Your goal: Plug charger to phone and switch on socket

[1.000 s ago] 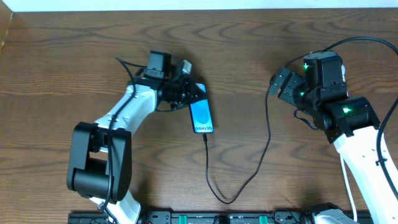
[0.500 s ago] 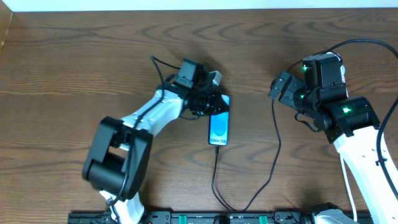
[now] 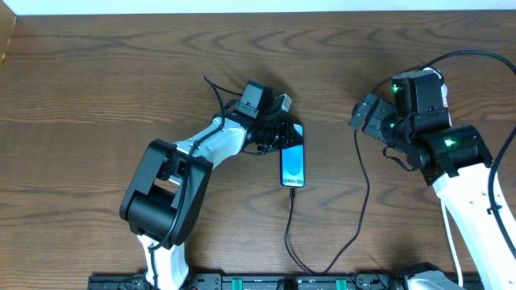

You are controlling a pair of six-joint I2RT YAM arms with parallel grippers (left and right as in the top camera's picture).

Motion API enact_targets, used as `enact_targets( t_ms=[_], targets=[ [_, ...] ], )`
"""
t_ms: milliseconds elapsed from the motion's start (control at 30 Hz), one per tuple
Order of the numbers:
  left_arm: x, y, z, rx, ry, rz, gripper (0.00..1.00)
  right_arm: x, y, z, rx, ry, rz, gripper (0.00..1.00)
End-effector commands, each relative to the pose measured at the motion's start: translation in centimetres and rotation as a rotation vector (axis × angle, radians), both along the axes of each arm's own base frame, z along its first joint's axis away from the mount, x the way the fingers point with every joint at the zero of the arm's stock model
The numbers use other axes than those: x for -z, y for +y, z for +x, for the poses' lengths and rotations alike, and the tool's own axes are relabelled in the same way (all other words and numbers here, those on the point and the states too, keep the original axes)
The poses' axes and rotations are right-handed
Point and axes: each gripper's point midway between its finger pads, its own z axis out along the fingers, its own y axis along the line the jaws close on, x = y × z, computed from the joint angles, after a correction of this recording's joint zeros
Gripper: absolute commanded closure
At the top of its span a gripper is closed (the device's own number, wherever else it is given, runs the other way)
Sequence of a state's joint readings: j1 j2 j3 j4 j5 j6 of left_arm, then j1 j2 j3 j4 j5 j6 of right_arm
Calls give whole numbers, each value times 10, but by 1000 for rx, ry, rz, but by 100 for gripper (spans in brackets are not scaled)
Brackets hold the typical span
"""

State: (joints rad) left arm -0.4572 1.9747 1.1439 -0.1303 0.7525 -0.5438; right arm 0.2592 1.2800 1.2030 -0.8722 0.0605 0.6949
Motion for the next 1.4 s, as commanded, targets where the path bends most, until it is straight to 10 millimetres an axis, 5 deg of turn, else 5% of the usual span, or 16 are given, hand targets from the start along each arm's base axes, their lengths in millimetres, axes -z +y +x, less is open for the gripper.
enact_targets(
  t_ms=[0,967,1167,1267,1367],
  targets=[
    [-5,-3,2,-18,19,-17,92,-3,-3,1,-3,-10,-21,1],
    [31,6,-4,-40,86,59,91,8,-3,4,-1,20,-31,1],
    [31,6,-4,-41,86,59,58,8,-3,4,-2,22,-31,1],
    [31,7,-4,-40,89,60,54,8,-3,4,-2,22,-31,1],
    [35,11,-5,-53,97,88,29,8,-3,4,-2,22,-31,1]
  ],
)
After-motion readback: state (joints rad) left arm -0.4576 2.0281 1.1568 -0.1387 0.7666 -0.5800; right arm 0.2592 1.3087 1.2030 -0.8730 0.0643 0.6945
